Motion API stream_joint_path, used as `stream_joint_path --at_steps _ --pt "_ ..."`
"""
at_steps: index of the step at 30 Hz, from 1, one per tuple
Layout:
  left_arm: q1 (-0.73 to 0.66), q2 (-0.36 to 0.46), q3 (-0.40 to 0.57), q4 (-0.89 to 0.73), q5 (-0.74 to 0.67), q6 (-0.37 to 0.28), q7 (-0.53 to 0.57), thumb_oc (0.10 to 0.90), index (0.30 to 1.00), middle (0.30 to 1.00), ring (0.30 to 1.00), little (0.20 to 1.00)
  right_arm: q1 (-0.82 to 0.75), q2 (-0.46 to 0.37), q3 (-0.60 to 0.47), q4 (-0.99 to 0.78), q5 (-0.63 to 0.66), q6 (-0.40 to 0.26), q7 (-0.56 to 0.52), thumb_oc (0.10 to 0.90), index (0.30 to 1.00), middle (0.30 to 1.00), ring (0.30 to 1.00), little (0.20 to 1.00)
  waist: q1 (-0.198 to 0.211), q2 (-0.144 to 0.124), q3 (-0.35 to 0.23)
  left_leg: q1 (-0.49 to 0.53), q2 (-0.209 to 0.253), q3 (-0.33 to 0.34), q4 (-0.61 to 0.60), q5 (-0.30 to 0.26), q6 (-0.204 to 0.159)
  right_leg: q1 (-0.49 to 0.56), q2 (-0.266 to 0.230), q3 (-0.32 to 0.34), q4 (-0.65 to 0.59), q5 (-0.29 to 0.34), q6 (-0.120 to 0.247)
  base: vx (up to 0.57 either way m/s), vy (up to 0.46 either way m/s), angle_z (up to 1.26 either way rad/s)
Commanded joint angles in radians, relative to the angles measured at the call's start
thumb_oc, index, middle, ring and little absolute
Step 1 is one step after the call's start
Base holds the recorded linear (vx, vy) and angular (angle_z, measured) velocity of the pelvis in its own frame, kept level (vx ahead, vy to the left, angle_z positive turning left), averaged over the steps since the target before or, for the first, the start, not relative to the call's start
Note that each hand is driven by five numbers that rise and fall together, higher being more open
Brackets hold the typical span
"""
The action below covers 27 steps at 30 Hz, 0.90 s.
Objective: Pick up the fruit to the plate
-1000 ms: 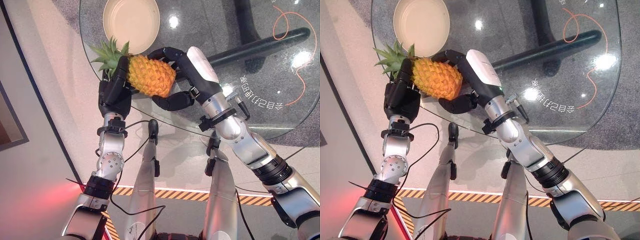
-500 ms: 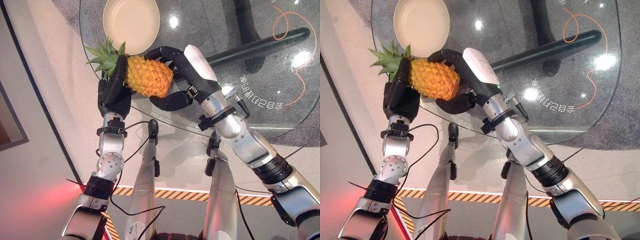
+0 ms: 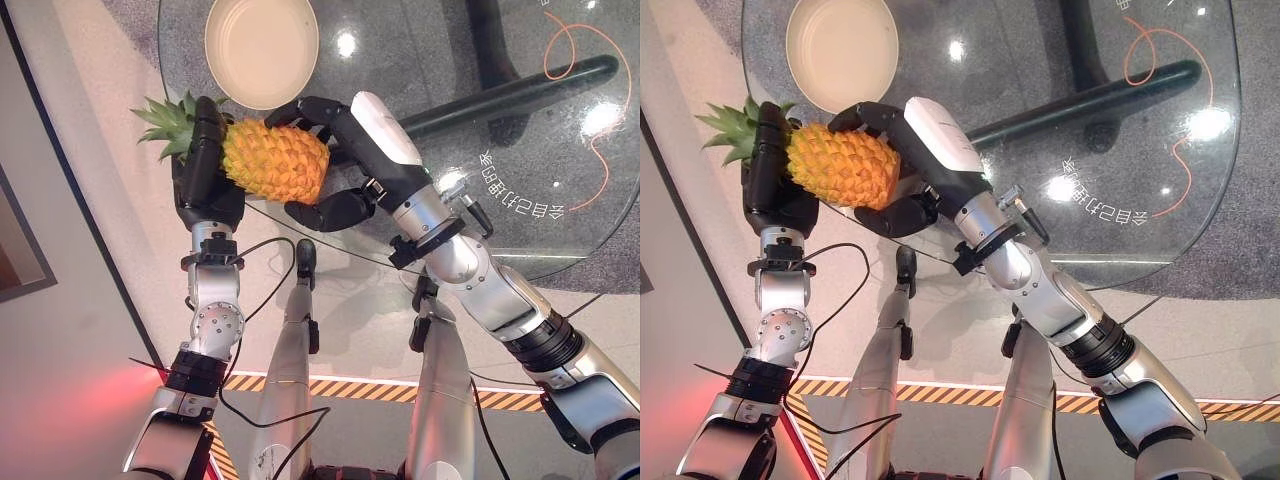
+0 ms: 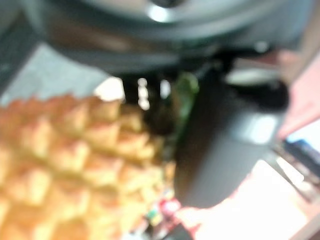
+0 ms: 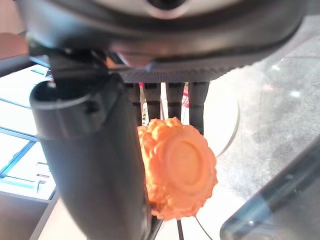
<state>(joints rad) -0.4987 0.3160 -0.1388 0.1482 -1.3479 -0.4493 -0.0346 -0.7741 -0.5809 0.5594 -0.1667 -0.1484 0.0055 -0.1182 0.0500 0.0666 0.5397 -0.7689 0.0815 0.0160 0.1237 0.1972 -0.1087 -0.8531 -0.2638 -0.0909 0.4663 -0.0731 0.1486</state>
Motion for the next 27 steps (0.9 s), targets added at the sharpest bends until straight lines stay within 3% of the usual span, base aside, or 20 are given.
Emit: stream_joint_path --at_steps 1,15,16,17,24,27 --pt "-0.114 0.0 -0.018 -0.104 0.079 -0.072 -0.119 0.1 0.3 0.3 0.3 0.2 -0.139 0.074 0.038 -0.178 0.01 -0.155 0.017 0.1 0.3 0.3 0.3 0.2 0.006 -0.027 -0.02 0.004 -0.018 -0.004 0.09 -0.093 0.01 0.1 0.009 -0.088 -0.212 0.162 0.009 0.0 0.0 0.0" --pt "-0.125 -0.01 -0.001 -0.104 0.102 -0.092 -0.104 0.1 0.3 0.3 0.3 0.2 -0.143 0.089 0.023 -0.17 0.003 -0.147 0.002 0.1 0.3 0.3 0.3 0.2 0.007 -0.028 -0.02 0.009 -0.018 -0.005 0.083 -0.091 0.008 0.105 0.009 -0.087 -0.217 0.163 0.01 0.0 0.0 0.0" --pt "-0.126 -0.01 0.002 -0.105 0.101 -0.095 -0.103 0.1 0.3 0.3 0.3 0.2 -0.14 0.093 0.02 -0.167 0.01 -0.144 -0.005 0.569 0.702 0.702 0.702 0.669 0.007 -0.027 -0.02 0.008 -0.018 -0.004 0.082 -0.091 0.009 0.104 0.008 -0.087 -0.218 0.162 0.009 0.0 0.0 0.0" --pt "-0.125 -0.011 0.003 -0.105 0.102 -0.096 -0.103 0.1 0.3 0.3 0.3 0.2 -0.136 0.096 0.017 -0.168 0.012 -0.141 -0.004 0.8 0.9 0.9 0.9 0.9 0.007 -0.027 -0.02 0.009 -0.018 -0.004 0.081 -0.092 0.009 0.104 0.009 -0.087 -0.219 0.162 0.009 0.0 0.0 0.0" --pt "-0.129 -0.015 0.004 -0.1 0.119 -0.113 -0.091 0.1 0.3 0.3 0.3 0.2 -0.131 0.102 0.007 -0.161 0.028 -0.128 -0.03 0.8 0.9 0.9 0.9 0.9 0.003 -0.027 -0.02 0.011 -0.017 -0.003 0.084 -0.092 0.008 0.105 0.008 -0.086 -0.216 0.162 0.009 0.0 0.0 0.0" --pt "-0.128 -0.017 0.012 -0.102 0.138 -0.155 -0.053 0.1 0.3 0.3 0.3 0.2 -0.12 0.107 -0.004 -0.155 0.027 -0.118 -0.036 0.8 0.9 0.9 0.9 0.9 0.002 -0.027 -0.02 0.008 -0.017 -0.003 0.086 -0.093 0.008 0.101 0.009 -0.083 -0.213 0.162 0.008 0.0 0.0 0.0"
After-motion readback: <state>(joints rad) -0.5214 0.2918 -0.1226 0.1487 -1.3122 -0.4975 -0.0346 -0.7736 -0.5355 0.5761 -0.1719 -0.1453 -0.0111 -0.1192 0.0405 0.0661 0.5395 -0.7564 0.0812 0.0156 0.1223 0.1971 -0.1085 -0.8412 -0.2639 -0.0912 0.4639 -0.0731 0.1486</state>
